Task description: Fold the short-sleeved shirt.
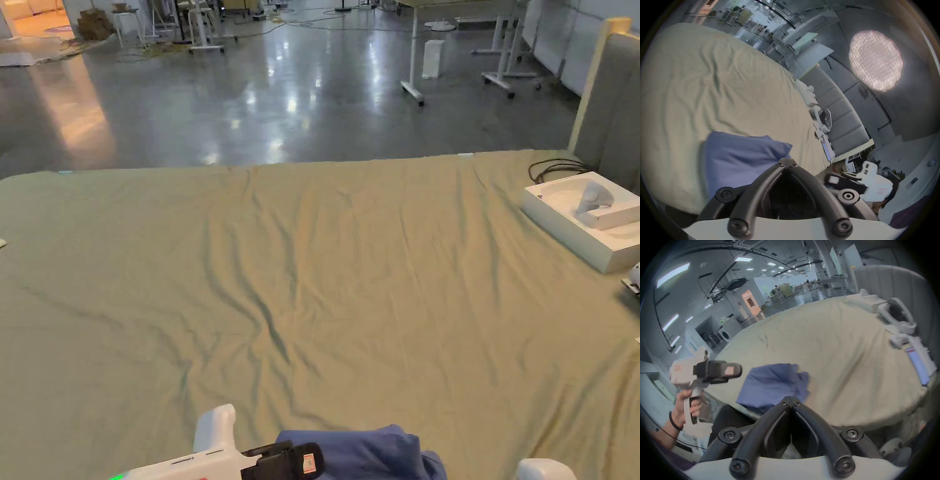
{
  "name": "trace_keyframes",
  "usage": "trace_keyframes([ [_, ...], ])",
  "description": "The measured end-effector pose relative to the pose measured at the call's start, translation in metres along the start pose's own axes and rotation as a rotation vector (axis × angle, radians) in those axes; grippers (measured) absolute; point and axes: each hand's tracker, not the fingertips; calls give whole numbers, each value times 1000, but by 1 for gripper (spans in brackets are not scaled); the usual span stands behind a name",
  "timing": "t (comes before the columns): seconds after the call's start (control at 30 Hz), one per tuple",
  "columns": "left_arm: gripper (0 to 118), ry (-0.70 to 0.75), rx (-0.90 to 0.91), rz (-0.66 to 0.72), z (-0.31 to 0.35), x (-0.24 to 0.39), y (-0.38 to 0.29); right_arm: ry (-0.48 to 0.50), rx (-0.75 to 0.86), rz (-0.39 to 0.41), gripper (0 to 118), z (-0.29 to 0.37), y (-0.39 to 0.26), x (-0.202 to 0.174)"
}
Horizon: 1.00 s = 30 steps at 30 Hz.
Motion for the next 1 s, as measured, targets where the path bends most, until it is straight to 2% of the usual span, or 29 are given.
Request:
trace_keyframes([
  [0.1,2,80,-10,-8,20,-14,3,1,-97,-12,0,-48,21,-3],
  [0.13,3,131,-13,-38,24,-17,5,-30,-149,-21,0,-63,26,-1],
  [0.17,11,181,-12,-62,27,-20,5,-86,-210,-15,0,-80,29,0],
  [0.23,63,212,-42,-64,28,-27,6,-140,-343,9,0,-109,28,10],
  [0.27,86,218,-52,-42,26,-32,9,-145,-448,1,0,-123,23,16],
  [0.3,97,207,-50,-30,25,-35,8,-122,-464,-19,0,-130,20,20],
  [0.33,97,170,-53,-7,25,-41,8,-102,-401,-38,0,-122,22,24],
  [0.37,97,150,-62,18,22,-47,9,-98,-425,-87,0,-120,26,26],
  [0.47,97,105,-64,144,10,-77,13,-99,-448,-38,0,-124,28,24],
  [0.6,97,-32,-145,301,-21,-113,11,-90,-455,-70,0,-123,28,28],
  [0.73,97,-130,-183,298,-52,-131,8,-82,-463,-80,0,-124,30,28],
  [0.8,97,-201,-198,353,-60,-133,9,-81,-463,-77,0,-124,29,28],
  [0.87,95,-179,-197,318,-69,-131,8,-81,-460,-74,0,-123,29,27],
  [0.9,84,-125,-211,257,-74,-128,8,-81,-457,-72,0,-123,29,26],
  [0.93,59,-39,-250,208,-80,-126,5,-83,-456,-69,0,-122,28,26],
  [0.97,34,-17,-237,197,-83,-126,2,-83,-453,-66,0,-123,28,27],
  [1.0,29,-87,-218,237,-80,-131,2,-85,-452,-62,0,-123,27,27],
])
